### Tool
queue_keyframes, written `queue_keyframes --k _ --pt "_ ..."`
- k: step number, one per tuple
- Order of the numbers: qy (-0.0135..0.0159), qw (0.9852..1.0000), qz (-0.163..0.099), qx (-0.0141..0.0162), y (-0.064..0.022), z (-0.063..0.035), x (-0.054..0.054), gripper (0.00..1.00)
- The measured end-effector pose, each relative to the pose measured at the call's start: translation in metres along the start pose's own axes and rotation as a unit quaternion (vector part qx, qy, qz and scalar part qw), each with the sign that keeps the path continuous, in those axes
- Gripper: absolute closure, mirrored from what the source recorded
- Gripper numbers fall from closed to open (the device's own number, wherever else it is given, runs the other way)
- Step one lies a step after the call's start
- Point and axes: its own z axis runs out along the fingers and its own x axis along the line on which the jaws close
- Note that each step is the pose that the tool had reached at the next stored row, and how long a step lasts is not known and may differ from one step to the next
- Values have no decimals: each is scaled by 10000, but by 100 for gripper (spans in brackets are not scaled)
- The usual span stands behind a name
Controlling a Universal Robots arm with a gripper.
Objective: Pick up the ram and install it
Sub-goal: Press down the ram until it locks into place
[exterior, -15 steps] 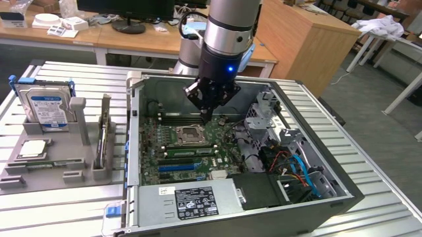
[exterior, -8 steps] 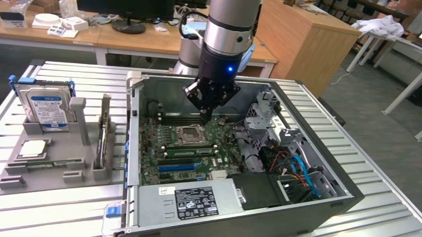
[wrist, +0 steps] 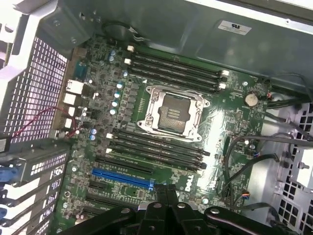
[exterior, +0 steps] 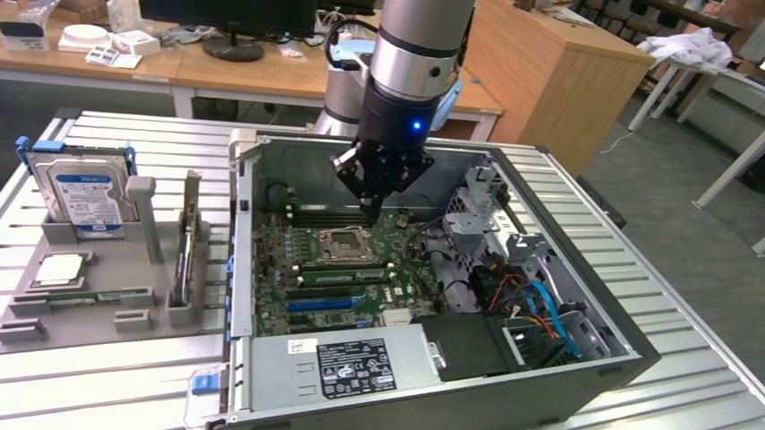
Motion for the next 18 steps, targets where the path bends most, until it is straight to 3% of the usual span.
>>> queue_keyframes --k 5,14,16,18 --pt "-15 9990 448 7 0 1 0 89" --pt "-34 9939 1102 17 0 8 0 89" --pt "-25 9937 1116 15 0 9 1 89" --pt "5 9936 1128 11 0 9 0 89"
